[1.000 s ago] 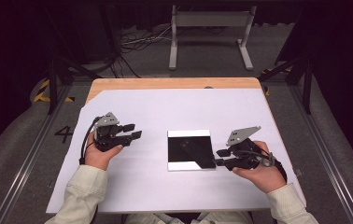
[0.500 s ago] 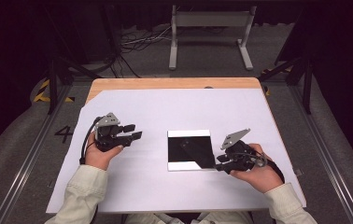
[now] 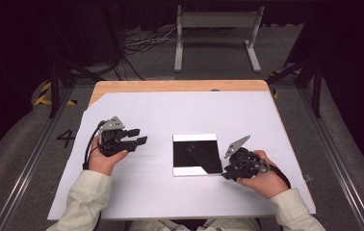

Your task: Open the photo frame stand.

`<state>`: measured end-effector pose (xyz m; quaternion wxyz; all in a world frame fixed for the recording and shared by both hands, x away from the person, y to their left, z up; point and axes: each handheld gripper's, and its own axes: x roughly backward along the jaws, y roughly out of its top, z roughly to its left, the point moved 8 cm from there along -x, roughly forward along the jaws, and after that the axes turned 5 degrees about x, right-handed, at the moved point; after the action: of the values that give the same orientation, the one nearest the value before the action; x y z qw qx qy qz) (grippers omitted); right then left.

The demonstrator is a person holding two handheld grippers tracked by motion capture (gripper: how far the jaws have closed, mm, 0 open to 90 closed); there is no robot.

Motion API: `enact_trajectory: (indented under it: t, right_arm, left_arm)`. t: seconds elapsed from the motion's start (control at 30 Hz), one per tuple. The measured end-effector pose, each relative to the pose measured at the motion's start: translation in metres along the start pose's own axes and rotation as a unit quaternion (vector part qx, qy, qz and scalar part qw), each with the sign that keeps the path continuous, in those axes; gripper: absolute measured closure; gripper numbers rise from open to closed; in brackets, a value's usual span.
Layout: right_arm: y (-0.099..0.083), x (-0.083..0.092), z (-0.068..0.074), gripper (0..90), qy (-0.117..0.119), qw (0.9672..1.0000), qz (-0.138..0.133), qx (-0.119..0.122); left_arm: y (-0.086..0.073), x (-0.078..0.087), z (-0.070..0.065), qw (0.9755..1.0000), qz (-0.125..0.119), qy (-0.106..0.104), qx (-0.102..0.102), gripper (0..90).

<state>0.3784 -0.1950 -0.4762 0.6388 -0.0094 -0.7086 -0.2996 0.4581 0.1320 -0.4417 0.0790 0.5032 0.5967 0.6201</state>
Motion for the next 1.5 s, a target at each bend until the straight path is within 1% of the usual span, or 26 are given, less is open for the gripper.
enact_trajectory:
  t: [0.1, 0.27, 0.3, 0.33, 0.37, 0.5, 0.6, 0.73, 0.93, 1.0, 1.03, 1.1, 1.13, 1.17, 1.2, 1.27, 1.3, 1.37, 1.4, 1.43, 1.47, 1.5]
  right_arm:
    - [-0.001, -0.002, -0.001, 74.5, 0.000, 1.0000, 0.005, 0.000]
    - [-0.002, -0.005, -0.002, 80.1, -0.003, 0.9999, 0.011, 0.000]
    - [-0.002, -0.007, -0.002, 80.8, -0.003, 0.9999, 0.013, 0.003]
    - [-0.002, -0.007, -0.002, 81.2, -0.004, 0.9999, 0.015, 0.003]
    - [-0.002, -0.009, -0.002, 81.4, -0.002, 0.9999, 0.016, 0.004]
    - [0.000, -0.013, -0.002, 82.6, -0.008, 0.9996, 0.028, 0.008]
    - [0.000, -0.013, -0.003, 86.5, -0.013, 0.9995, 0.027, 0.009]
    - [0.000, -0.011, -0.003, 88.4, -0.012, 0.9995, 0.026, 0.012]
    - [0.004, -0.002, -0.002, 89.8, -0.018, 0.9997, 0.010, 0.011]
    - [0.007, 0.004, -0.001, 89.8, -0.021, 0.9997, -0.002, 0.011]
    - [0.008, 0.007, -0.001, 89.9, -0.024, 0.9996, -0.010, 0.012]
    - [0.010, 0.011, -0.001, 89.9, -0.025, 0.9995, -0.016, 0.013]
    - [0.011, 0.013, -0.001, 89.9, -0.026, 0.9994, -0.020, 0.013]
    - [0.012, 0.014, -0.001, 89.9, -0.027, 0.9993, -0.023, 0.013]
    - [0.013, 0.017, -0.001, 89.9, -0.030, 0.9990, -0.030, 0.015]
    - [0.014, 0.018, -0.001, 89.9, -0.033, 0.9988, -0.034, 0.013]
    - [0.016, 0.020, -0.001, 89.9, -0.034, 0.9984, -0.042, 0.013]
    - [0.019, 0.024, -0.001, 89.9, -0.034, 0.9978, -0.056, 0.008]
    - [0.020, 0.026, -0.001, 90.0, -0.035, 0.9971, -0.067, 0.006]
    - [0.022, 0.028, -0.002, 89.9, -0.034, 0.9963, -0.079, 0.003]
    - [0.023, 0.029, -0.002, 89.9, -0.032, 0.9957, -0.086, 0.001]
    - [0.025, 0.031, -0.003, 90.0, -0.031, 0.9945, -0.100, -0.004]
  left_arm:
    - [0.000, 0.000, 0.000, 1.0000, 0.001, 0.001, -0.002, 51.4]
    - [-0.001, -0.001, -0.001, 1.0000, 0.002, -0.006, 0.007, 51.2]
    - [-0.001, -0.001, 0.000, 1.0000, 0.003, -0.002, 0.004, 51.2]
    - [-0.002, -0.001, -0.002, 0.9999, 0.005, -0.006, 0.013, 51.2]
    - [-0.002, -0.001, -0.001, 0.9999, 0.006, -0.005, 0.011, 51.1]
    - [-0.004, -0.003, -0.001, 0.9999, 0.008, -0.006, 0.011, 50.4]
    - [-0.004, -0.002, -0.001, 0.9999, 0.008, -0.006, 0.011, 50.0]
    - [-0.004, -0.002, 0.000, 0.9999, 0.007, -0.006, 0.011, 50.0]
    - [-0.004, -0.004, -0.001, 0.9999, 0.010, -0.006, 0.010, 49.7]
    - [-0.005, -0.005, -0.002, 0.9998, 0.012, -0.009, 0.013, 49.7]
    - [-0.005, -0.005, -0.002, 0.9998, 0.013, -0.010, 0.010, 49.9]
    - [-0.005, -0.005, -0.003, 0.9998, 0.015, -0.012, 0.010, 50.2]
    - [-0.006, -0.006, -0.004, 0.9997, 0.017, -0.014, 0.014, 50.4]
    - [-0.006, -0.006, -0.003, 0.9997, 0.017, -0.012, 0.010, 50.5]
    - [-0.006, -0.006, -0.004, 0.9997, 0.019, -0.013, 0.011, 50.6]
    - [-0.006, -0.007, -0.004, 0.9996, 0.021, -0.015, 0.010, 50.6]
    - [-0.007, -0.007, -0.005, 0.9996, 0.021, -0.015, 0.014, 50.6]
    - [-0.007, -0.008, -0.005, 0.9996, 0.022, -0.015, 0.012, 50.8]
    - [-0.007, -0.008, -0.004, 0.9996, 0.024, -0.014, 0.008, 51.1]
    - [-0.007, -0.008, -0.004, 0.9996, 0.024, -0.014, 0.009, 51.3]
    - [-0.007, -0.008, -0.004, 0.9996, 0.026, -0.013, 0.007, 51.5]
    - [-0.008, -0.008, -0.005, 0.9995, 0.027, -0.013, 0.010, 51.6]
